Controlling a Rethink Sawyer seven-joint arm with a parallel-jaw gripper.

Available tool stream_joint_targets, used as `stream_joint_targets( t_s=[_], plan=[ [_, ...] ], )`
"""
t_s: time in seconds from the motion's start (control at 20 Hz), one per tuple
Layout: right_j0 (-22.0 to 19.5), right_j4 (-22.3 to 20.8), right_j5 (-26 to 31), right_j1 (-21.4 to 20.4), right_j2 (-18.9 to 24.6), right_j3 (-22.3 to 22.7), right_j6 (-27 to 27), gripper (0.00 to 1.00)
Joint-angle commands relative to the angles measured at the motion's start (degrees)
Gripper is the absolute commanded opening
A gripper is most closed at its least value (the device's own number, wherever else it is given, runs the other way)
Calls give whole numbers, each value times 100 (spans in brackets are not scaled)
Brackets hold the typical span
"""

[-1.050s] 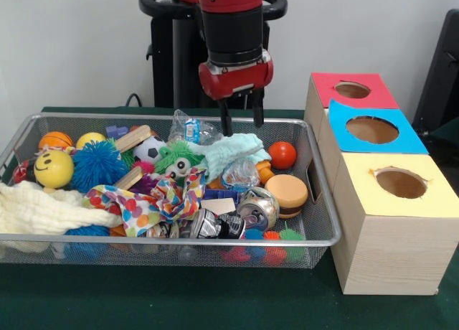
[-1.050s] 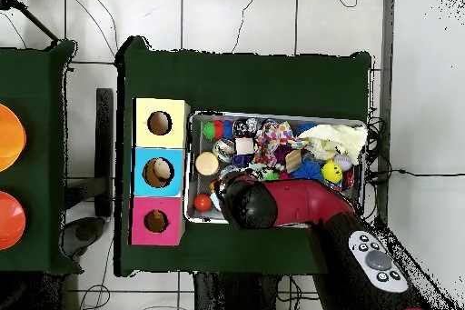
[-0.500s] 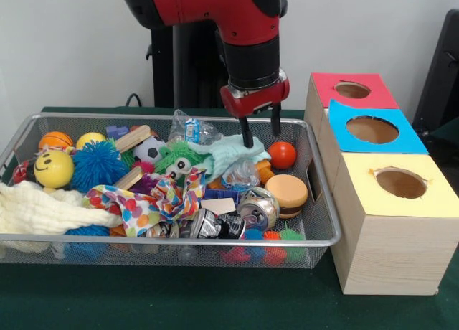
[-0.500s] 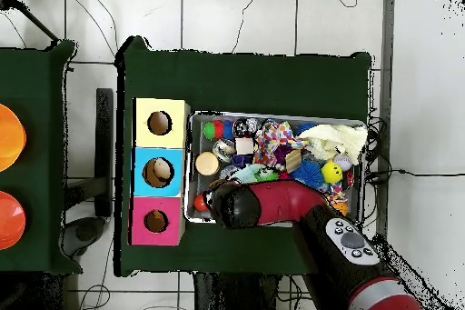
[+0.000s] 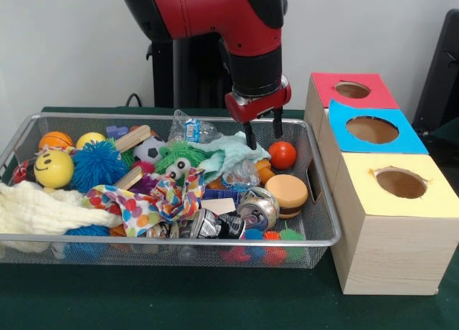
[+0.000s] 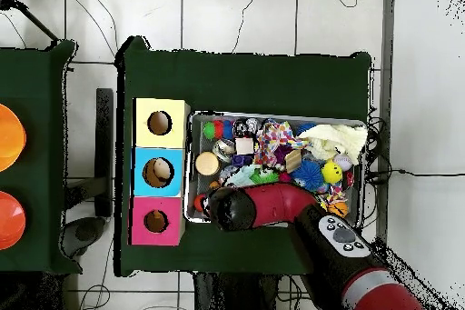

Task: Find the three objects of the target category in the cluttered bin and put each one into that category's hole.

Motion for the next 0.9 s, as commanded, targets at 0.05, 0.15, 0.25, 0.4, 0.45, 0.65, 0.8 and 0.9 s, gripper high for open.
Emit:
stream_joint_targets(
  t_s=[0.05, 0.15, 0.25, 0.4, 0.45, 0.65, 0.8, 0.9],
  plan=[
    [-77, -309, -356, 124, -70, -689, 353, 100],
    [-82, -302, -343, 114, -61, -694, 346, 100],
    [-119, -295, -304, 97, -25, -696, 296, 100],
    [-129, -266, -225, 55, -2, -738, 261, 100],
    [-130, -263, -208, 46, 1, -748, 253, 100],
    [-162, -271, -70, -18, 34, -818, 132, 100],
    [-169, -280, 28, -59, 38, -867, 63, 100],
    [-162, -295, 37, -56, 38, -897, 43, 100]
  ],
)
